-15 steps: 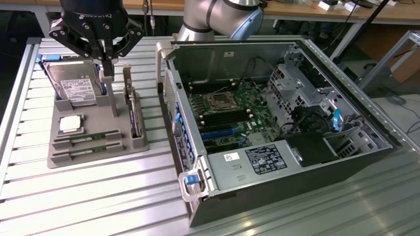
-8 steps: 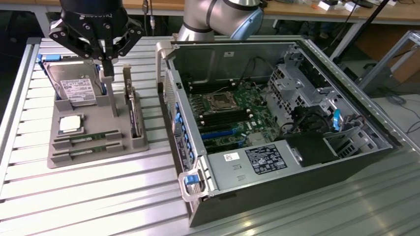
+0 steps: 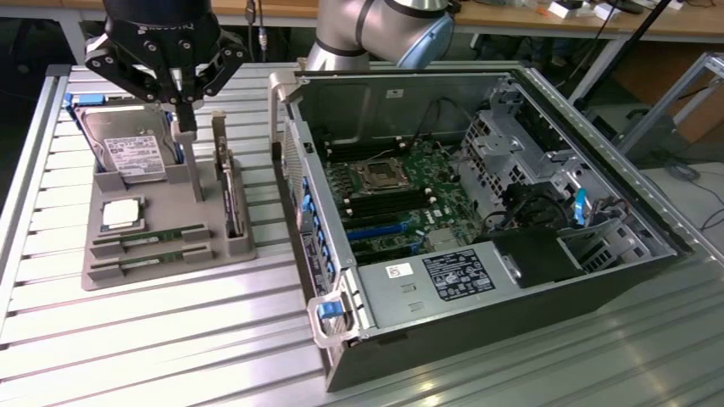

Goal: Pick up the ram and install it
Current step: 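Pick up the ram and move it above insertion slot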

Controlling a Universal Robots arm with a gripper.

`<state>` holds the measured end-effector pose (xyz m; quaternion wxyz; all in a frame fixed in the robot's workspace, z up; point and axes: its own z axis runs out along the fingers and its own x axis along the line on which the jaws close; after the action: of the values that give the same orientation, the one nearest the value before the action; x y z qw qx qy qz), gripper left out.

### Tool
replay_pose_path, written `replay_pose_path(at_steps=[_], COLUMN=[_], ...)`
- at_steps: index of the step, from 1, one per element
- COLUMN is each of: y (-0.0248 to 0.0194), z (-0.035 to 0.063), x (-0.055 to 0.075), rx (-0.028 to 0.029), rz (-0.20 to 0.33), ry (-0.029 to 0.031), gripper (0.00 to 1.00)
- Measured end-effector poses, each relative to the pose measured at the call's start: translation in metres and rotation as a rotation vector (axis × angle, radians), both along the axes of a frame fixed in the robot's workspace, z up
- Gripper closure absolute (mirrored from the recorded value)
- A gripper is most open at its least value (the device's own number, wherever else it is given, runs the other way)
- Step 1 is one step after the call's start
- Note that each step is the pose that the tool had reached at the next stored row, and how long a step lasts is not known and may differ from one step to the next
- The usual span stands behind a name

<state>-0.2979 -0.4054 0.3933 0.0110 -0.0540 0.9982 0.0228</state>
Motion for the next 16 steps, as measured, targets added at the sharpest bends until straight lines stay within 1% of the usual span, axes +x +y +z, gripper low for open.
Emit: replay_pose_path(at_steps=[16], y=[0.0], z=[0.0], x=[0.0], rx=[0.0], rz=[0.08], ry=[0.0], gripper=[0.9])
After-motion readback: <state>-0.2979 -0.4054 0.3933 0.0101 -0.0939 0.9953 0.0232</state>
